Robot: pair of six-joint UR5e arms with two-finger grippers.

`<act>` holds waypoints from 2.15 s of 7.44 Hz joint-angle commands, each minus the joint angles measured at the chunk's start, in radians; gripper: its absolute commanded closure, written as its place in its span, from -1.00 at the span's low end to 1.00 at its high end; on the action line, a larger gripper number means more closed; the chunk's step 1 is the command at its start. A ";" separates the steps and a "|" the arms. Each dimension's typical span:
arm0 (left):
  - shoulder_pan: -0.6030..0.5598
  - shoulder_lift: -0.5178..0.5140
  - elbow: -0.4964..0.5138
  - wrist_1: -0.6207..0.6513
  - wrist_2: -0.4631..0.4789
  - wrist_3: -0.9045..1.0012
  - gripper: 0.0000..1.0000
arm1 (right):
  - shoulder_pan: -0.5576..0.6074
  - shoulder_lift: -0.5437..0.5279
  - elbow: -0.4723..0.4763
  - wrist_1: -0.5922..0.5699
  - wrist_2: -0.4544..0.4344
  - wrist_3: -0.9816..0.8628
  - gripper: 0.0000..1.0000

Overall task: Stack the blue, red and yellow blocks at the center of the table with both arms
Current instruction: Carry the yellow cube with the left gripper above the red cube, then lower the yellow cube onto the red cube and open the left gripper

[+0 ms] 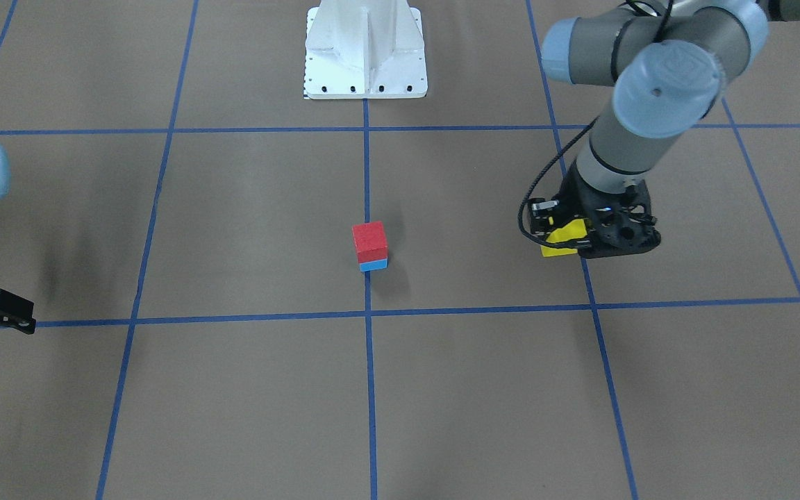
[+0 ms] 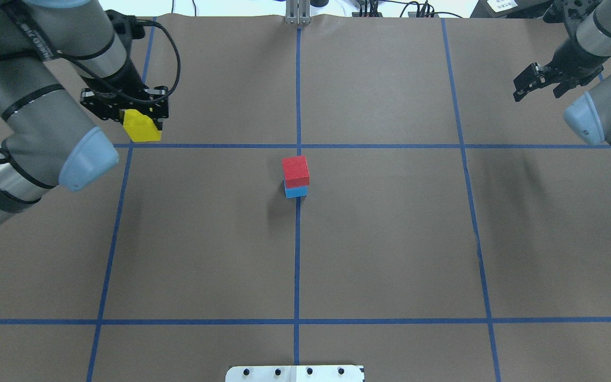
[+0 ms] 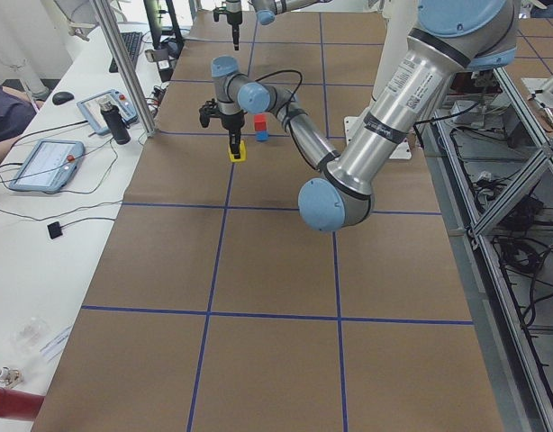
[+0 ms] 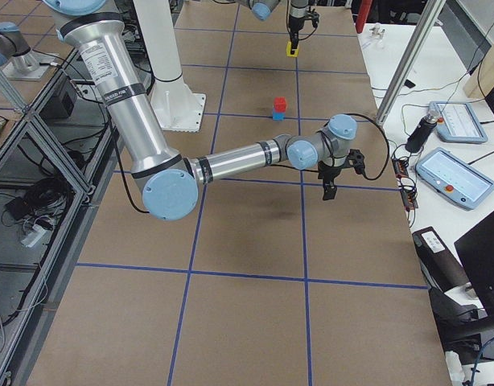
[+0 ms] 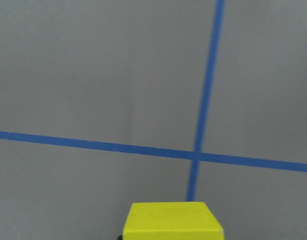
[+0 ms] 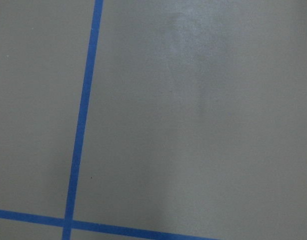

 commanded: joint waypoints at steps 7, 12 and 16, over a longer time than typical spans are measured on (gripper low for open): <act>0.243 -0.403 0.395 -0.036 0.081 -0.218 1.00 | 0.002 -0.002 0.001 0.000 0.013 0.001 -0.98; 0.243 -0.397 0.421 -0.085 0.079 -0.234 1.00 | 0.002 -0.003 0.001 0.000 0.010 0.000 -0.98; 0.243 -0.388 0.421 -0.089 0.079 -0.236 -1.00 | 0.002 0.000 -0.001 0.000 0.006 0.000 -0.98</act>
